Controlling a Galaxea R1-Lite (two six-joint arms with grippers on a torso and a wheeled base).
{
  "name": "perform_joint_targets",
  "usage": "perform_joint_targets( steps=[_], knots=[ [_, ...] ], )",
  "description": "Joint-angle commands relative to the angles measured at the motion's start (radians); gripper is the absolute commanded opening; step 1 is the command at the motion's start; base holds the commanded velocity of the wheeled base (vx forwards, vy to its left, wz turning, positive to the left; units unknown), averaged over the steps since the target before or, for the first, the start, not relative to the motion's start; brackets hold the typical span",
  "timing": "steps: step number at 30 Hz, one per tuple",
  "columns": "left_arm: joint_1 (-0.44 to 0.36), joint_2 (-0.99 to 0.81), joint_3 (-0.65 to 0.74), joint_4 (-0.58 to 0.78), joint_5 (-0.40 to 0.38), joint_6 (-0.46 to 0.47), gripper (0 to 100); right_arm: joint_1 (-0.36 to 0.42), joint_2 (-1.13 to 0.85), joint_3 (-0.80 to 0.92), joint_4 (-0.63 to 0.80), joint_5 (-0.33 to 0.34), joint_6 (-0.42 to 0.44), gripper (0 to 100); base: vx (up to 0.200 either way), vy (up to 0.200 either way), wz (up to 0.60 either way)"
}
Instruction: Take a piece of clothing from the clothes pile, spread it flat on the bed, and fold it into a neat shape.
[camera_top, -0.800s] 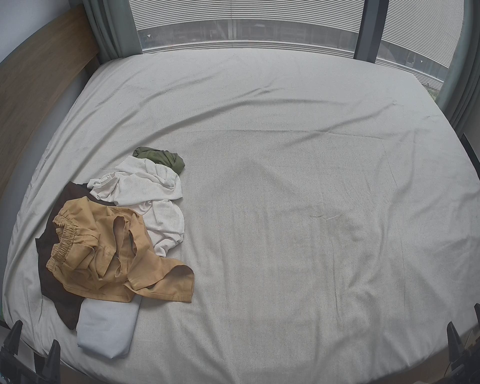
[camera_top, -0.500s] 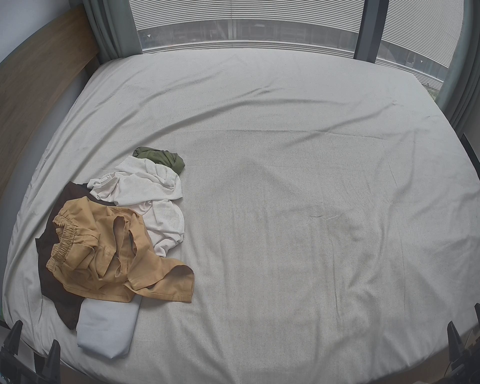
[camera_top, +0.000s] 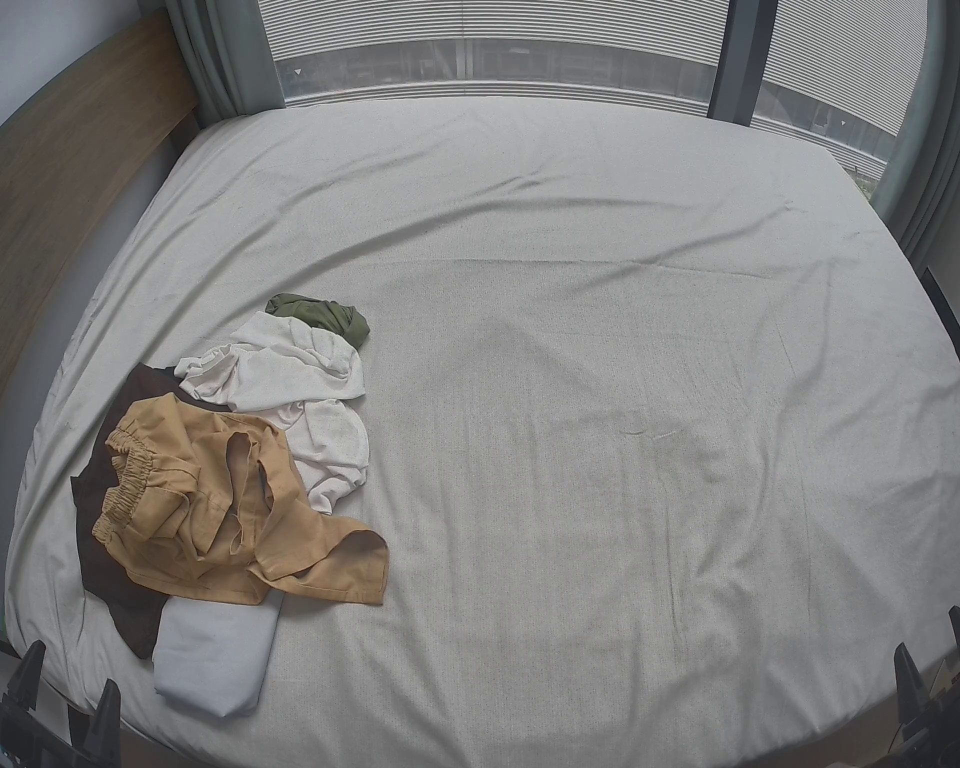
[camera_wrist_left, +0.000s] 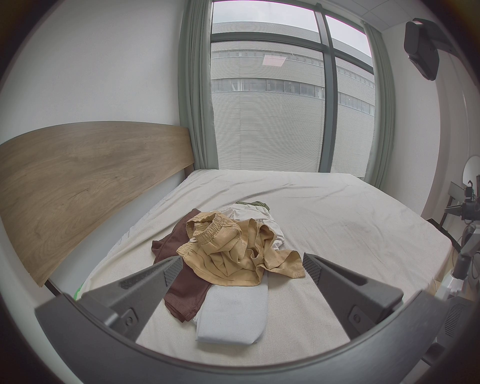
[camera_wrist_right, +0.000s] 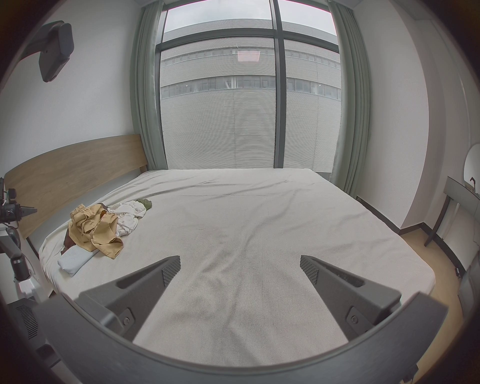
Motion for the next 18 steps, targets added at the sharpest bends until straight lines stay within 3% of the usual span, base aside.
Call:
perform_joint_targets(
  steps=[1,2,3,5,12,18],
  knots=[
    [0.001,-0.016,0.018,-0.001,0.000,-0.001,100,-0.004,-0.005,-0.024,-0.088,0.012,0.007,100,0.000,0.000,0.00],
    [0.001,-0.016,0.018,-0.001,0.000,0.001,100,-0.005,-0.004,-0.030,-0.099,0.014,0.007,100,0.000,0.000,0.00],
    [0.001,-0.016,0.018,-0.001,0.000,0.001,100,-0.005,0.093,-0.148,-0.204,0.014,0.009,100,0.000,0.000,0.00],
    [0.001,-0.016,0.018,-0.001,0.000,0.001,100,0.002,0.219,-0.196,-0.218,0.023,0.006,100,0.000,0.000,0.00],
    [0.001,-0.016,0.018,-0.001,0.000,-0.001,100,0.073,0.387,-0.196,-0.244,0.072,0.014,100,0.000,0.000,0.00],
    [0.001,-0.016,0.018,-0.001,0.000,0.001,100,0.156,0.633,-0.249,-0.415,0.070,0.026,100,0.000,0.000,0.00]
  ],
)
